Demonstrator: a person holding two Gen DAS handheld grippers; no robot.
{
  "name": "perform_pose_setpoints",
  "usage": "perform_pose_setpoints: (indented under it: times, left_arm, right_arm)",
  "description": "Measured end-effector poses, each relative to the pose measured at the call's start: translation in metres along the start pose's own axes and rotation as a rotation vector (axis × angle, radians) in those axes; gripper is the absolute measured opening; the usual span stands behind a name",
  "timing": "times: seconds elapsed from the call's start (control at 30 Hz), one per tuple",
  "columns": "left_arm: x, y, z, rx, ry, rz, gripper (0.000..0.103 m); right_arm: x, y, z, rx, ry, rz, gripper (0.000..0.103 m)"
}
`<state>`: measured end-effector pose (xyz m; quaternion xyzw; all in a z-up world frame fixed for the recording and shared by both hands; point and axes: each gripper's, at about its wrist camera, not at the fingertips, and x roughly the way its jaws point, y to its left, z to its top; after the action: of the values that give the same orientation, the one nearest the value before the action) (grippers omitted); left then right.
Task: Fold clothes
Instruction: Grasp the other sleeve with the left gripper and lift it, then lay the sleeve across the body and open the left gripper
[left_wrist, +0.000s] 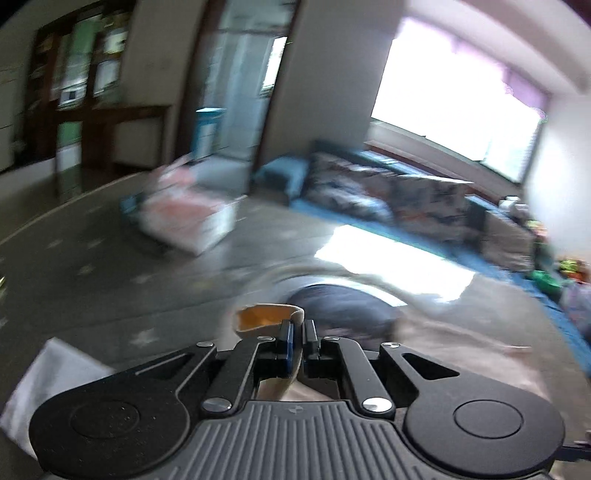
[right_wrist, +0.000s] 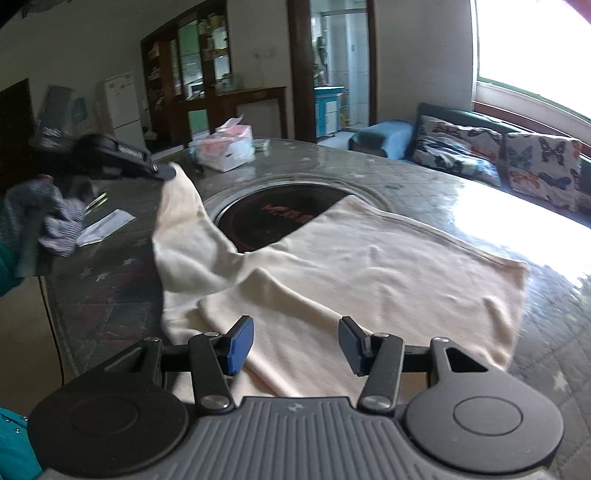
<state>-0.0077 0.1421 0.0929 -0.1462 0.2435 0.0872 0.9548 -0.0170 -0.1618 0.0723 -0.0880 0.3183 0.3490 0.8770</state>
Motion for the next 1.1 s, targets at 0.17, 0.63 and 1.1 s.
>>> perform_pose_setpoints:
  times: [0.17, 0.63, 1.1]
  left_arm:
    - [-0.02, -0.06, 0.001, 0.072, -0.009, -0.163, 0.005]
    - [-0.034, -0.184, -0.048, 0.242, 0.084, -0.461, 0.005]
    - [-0.001, -0.193, -0.102, 0.332, 0.279, -0.507, 0.02]
  right_arm:
    - [-0.015, -0.016, -0.011, 0.044, -0.021, -0.036, 0.052]
    - [-0.048, -0.055, -0.043, 0.167, -0.052, -0.133, 0.052]
    - [-0.054, -0.066, -0.05, 0.231, -0.043, -0.183, 0.052]
